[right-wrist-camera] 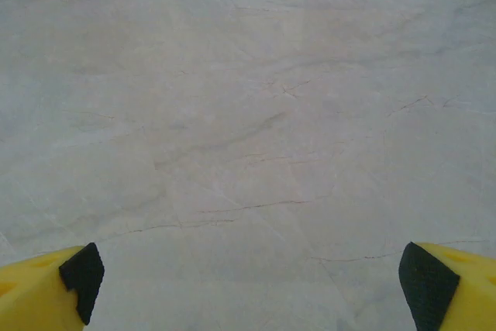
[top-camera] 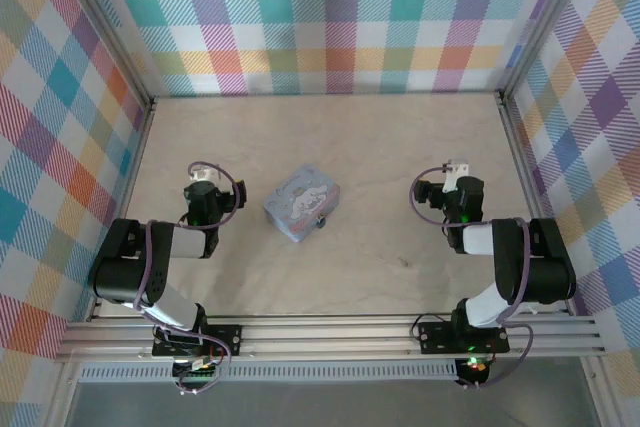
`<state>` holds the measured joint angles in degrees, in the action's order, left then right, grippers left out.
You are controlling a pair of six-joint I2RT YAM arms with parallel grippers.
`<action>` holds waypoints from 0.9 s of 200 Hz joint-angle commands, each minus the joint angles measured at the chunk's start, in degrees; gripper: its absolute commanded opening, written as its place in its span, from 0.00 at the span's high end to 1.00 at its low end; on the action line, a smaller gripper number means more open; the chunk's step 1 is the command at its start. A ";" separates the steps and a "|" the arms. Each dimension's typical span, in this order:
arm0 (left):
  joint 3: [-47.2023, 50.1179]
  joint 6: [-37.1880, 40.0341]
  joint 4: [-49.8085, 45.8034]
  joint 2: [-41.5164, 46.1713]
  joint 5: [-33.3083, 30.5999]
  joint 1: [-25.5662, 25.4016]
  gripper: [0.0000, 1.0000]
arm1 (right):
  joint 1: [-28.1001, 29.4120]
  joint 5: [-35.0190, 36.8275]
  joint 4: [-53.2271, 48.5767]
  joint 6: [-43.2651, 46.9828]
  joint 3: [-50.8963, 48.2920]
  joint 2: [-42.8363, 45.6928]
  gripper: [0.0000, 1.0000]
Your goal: Unlock the padlock with the key
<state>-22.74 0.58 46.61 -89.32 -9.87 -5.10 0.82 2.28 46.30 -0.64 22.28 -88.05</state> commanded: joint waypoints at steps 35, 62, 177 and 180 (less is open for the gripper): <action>-1.21 0.58 0.08 -0.37 1.16 0.49 0.00 | -0.12 -1.32 1.95 -0.33 1.01 -0.02 0.00; -1.19 0.57 0.06 -0.39 1.09 0.52 0.00 | -0.13 -1.32 1.86 -0.32 0.98 -0.02 0.00; -3.10 0.00 -5.60 2.72 -0.09 0.53 0.00 | -0.12 -1.40 -3.89 -0.30 1.74 5.28 0.00; -3.63 0.03 -7.32 3.46 -0.07 0.53 0.00 | -0.19 -1.36 -5.17 -0.39 1.97 6.23 0.00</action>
<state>-23.07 0.73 45.54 -89.21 -9.52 -5.10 0.82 2.26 45.15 -0.64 22.35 -87.35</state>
